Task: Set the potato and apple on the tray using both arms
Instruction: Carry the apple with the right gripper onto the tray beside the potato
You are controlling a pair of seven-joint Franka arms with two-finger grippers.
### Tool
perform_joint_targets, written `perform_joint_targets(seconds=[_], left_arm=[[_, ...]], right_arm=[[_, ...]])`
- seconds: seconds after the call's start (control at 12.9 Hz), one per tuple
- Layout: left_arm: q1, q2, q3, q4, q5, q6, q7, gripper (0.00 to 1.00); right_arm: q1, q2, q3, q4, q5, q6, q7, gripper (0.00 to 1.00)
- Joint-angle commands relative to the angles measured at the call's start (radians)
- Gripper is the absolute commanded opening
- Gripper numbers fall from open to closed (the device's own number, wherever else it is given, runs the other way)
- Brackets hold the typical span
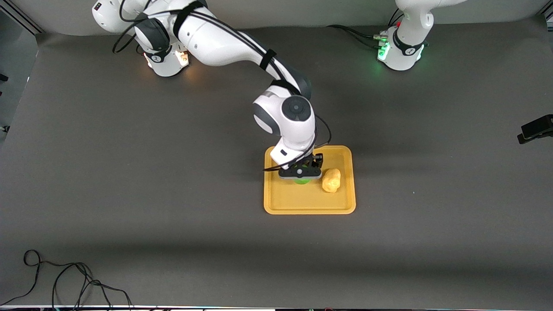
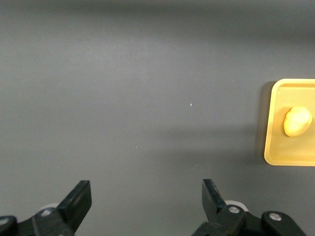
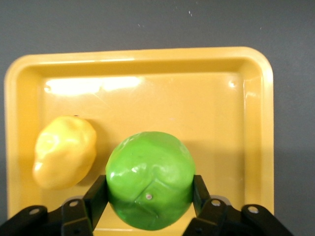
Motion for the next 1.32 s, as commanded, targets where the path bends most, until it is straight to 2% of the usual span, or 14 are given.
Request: perform_joint_targets(seconds=[0.0, 0.78, 0.85, 0.93, 1.01, 1.09, 1.24], left_arm=[[0.000, 0.002, -0.004, 0.005, 0.007, -0.006, 0.006, 1.00], [-0.008, 0.017, -0.006, 0.005, 0.010, 0.005, 0.007, 1.00], [-0.013, 0.020, -0.009, 0.005, 0.010, 0.001, 0.000, 1.00], [-0.014, 0.036, -0.010, 0.008, 0.008, 0.006, 0.007, 1.00], [-0.014, 0.043, -0.012, 0.010, 0.008, 0.006, 0.007, 1.00], [-0.014, 0.043, -0.012, 0.009, 0.008, 0.005, 0.009, 1.00], [-0.010, 0.046, -0.012, 0.009, 0.010, 0.000, 0.009, 1.00]], right_arm=[[0.005, 0.042, -0.008, 0.046, -0.012, 0.012, -0.004, 0.20], [-0.010, 0.086, -0.012, 0.040, -0.018, 0.033, -0.050, 0.21], [-0.010, 0.090, -0.010, 0.040, -0.016, 0.039, -0.049, 0.35], [-0.010, 0.094, -0.012, 0.038, -0.018, 0.051, -0.046, 0.61], [-0.010, 0.096, -0.010, 0.038, -0.018, 0.051, -0.046, 0.92], [-0.010, 0.094, -0.012, 0.038, -0.018, 0.051, -0.044, 1.00], [-0.006, 0.082, -0.012, 0.038, -0.019, 0.043, -0.043, 1.00]])
